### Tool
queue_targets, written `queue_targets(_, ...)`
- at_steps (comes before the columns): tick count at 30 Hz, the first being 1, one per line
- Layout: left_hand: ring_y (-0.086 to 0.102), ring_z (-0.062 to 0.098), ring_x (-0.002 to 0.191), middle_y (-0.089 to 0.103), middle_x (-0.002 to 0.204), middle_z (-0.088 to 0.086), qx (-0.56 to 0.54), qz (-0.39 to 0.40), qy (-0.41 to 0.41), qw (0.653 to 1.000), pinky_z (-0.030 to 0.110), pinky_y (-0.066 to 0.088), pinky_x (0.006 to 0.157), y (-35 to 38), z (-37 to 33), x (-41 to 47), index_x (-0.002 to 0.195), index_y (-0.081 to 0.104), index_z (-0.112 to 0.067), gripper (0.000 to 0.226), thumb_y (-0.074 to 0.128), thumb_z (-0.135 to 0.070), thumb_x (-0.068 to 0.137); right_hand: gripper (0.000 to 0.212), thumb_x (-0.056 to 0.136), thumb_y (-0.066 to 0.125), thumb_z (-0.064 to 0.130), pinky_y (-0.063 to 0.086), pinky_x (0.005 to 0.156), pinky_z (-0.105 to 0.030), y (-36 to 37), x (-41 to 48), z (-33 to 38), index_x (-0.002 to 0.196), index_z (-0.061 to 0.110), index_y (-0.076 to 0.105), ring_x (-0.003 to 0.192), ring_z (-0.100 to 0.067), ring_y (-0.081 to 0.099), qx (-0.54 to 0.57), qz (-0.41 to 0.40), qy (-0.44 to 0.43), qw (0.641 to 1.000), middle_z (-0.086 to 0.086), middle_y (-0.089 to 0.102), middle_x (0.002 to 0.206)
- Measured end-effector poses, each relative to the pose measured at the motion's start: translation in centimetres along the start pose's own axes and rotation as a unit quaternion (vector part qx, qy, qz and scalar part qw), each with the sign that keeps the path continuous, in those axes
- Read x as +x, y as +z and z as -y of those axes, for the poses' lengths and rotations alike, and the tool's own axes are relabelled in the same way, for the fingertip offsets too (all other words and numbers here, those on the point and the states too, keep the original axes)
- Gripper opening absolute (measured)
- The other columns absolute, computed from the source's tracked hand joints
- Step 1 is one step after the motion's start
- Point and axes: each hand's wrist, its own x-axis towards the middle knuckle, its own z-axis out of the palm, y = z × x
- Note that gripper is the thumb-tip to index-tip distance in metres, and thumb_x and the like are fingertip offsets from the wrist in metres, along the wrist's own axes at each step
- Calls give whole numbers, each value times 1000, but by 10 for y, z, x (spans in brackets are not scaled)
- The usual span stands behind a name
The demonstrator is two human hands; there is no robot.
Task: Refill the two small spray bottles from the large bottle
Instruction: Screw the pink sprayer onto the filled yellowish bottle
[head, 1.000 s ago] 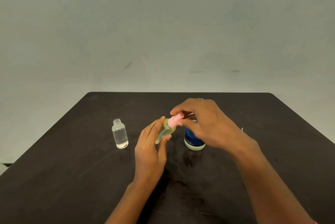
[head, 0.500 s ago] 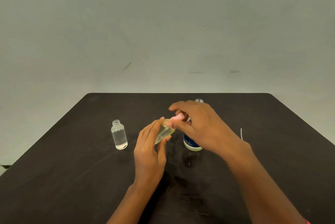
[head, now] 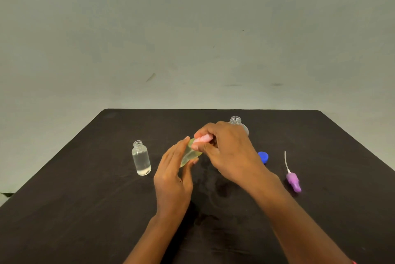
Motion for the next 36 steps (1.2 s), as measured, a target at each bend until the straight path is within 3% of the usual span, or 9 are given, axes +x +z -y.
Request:
queue_targets(4, 57, 2, 105, 63, 111, -10, -9, -7, -52, 999, 18, 48, 86, 0, -2, -2, 120, 59, -20, 54, 75, 1, 73, 20, 90, 60, 39, 39, 76, -20, 4, 2, -2, 102, 24, 66, 85, -10, 53, -18, 5, -3, 1000, 3, 61, 97)
queue_targets(9, 58, 0, 104, 63, 108, -18, -45, -3, -133, 990, 11, 45, 85, 0, -4, -1, 115, 57, -31, 51, 75, -5, 75, 30, 94, 56, 21, 45, 94, -29, -4, -1, -3, 124, 23, 57, 104, -13, 55, 9, 60, -24, 998, 2, 60, 116)
queue_targets(12, 59, 1, 105, 64, 108, -16, -53, 3, -147, 988, 9, 44, 83, 1, -2, -1, 115, 59, -30, 49, 75, -6, 76, 24, 94, 56, 16, 46, 91, -31, -5, 2, -5, 116, 21, 62, 98, -14, 57, 9, 41, -34, 999, 1, 61, 109)
queue_targets(15, 59, 3, 104, 65, 109, -14, -37, 7, -126, 991, 8, 43, 81, 2, -2, -2, 116, 59, -29, 51, 75, -5, 75, 16, 93, 57, 25, 48, 86, -35, -5, 5, -8, 104, 19, 67, 87, -16, 61, 2, 19, -6, 1000, -1, 65, 94)
queue_targets(20, 56, -1, 105, 62, 110, -14, 5, -5, -66, 998, 13, 46, 86, 3, -1, -4, 118, 60, -21, 52, 77, -3, 73, 41, 89, 48, 57, 45, 68, -27, -4, 5, -14, 75, 20, 59, 66, -13, 53, -84, -34, 20, 996, 6, 55, 62)
queue_targets(23, 56, -2, 104, 60, 108, -20, -3, 11, -85, 996, 12, 45, 85, 4, -2, -4, 115, 58, -29, 52, 76, -4, 74, 52, 89, 34, 65, 38, 55, -24, -5, 3, -15, 69, 21, 54, 61, -11, 48, -129, -24, 21, 991, 6, 48, 60)
queue_targets(26, 59, 2, 103, 63, 109, -16, -27, 42, -168, 985, 19, 48, 87, 5, 2, -5, 115, 58, -30, 44, 73, -11, 78, 61, 85, 22, 70, 50, 69, -34, -17, 2, -16, 84, 24, 62, 75, -17, 58, -103, 11, 46, 994, 5, 59, 72)
queue_targets(31, 57, 7, 106, 58, 111, -16, -37, 71, -268, 960, 34, 49, 90, 10, 16, -7, 111, 48, -33, 40, 68, -13, 82, 29, 87, 51, 56, 49, 78, -33, -60, 0, -45, 98, 31, 61, 90, -17, 61, -104, -9, 107, 989, 8, 66, 93)
queue_targets(36, 57, 10, 107, 55, 110, -16, -44, 79, -296, 951, 29, 46, 89, 13, 20, -6, 103, 44, -35, 38, 68, -14, 83, 24, 81, 67, 45, 50, 77, -32, -80, -4, -99, 88, 22, 62, 86, -19, 63, -156, 107, 248, 950, 1, 66, 90)
